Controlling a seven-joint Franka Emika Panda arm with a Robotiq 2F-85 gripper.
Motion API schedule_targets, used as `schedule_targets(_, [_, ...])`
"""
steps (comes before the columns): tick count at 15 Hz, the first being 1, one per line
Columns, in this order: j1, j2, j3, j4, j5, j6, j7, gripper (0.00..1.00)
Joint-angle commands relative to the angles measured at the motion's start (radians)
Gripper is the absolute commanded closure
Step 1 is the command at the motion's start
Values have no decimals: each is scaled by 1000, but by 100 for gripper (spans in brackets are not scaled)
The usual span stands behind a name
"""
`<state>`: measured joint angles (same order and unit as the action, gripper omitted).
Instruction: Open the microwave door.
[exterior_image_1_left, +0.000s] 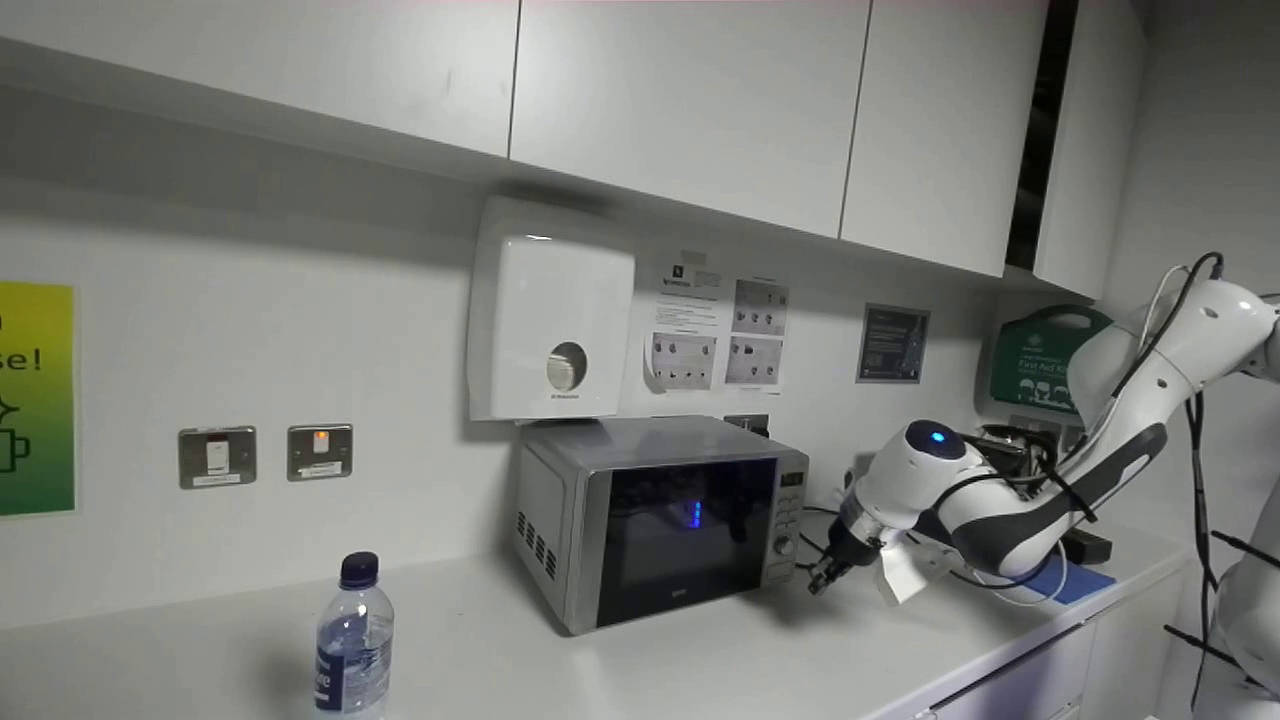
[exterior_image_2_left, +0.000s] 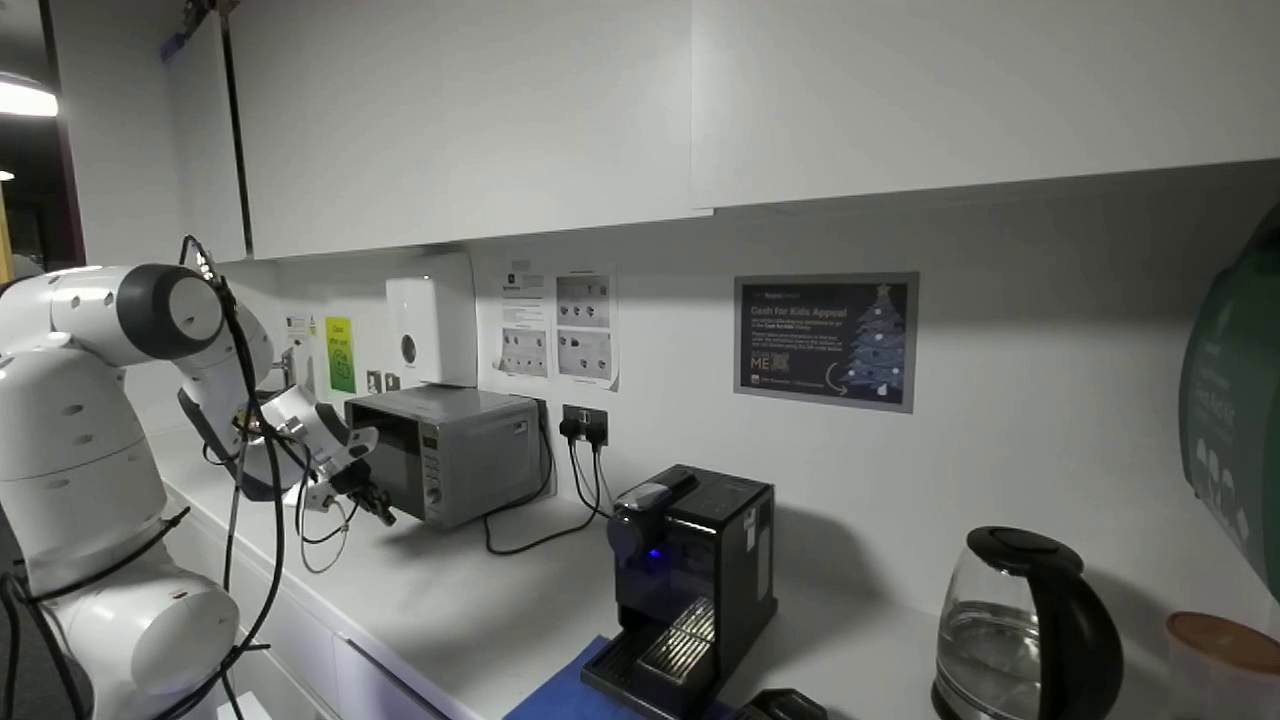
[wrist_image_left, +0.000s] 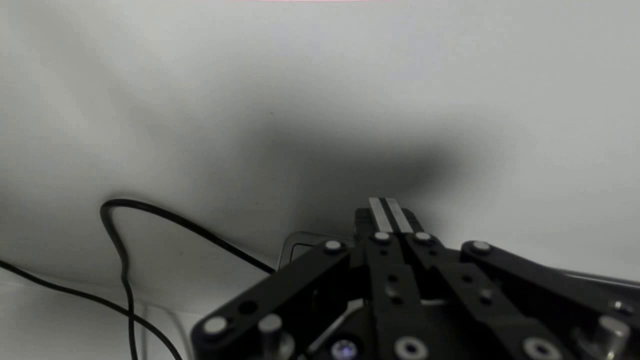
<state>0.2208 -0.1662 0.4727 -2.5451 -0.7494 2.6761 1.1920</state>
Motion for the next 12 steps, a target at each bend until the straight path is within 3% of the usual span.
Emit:
schedule_targets(1, [1, -1, 2, -2, 0, 0, 4, 99])
schedule_targets(6, [1, 6, 2, -1, 0, 0, 4, 99])
schedule_targets(12, [-11, 5, 33, -1, -104, -42, 107, 100])
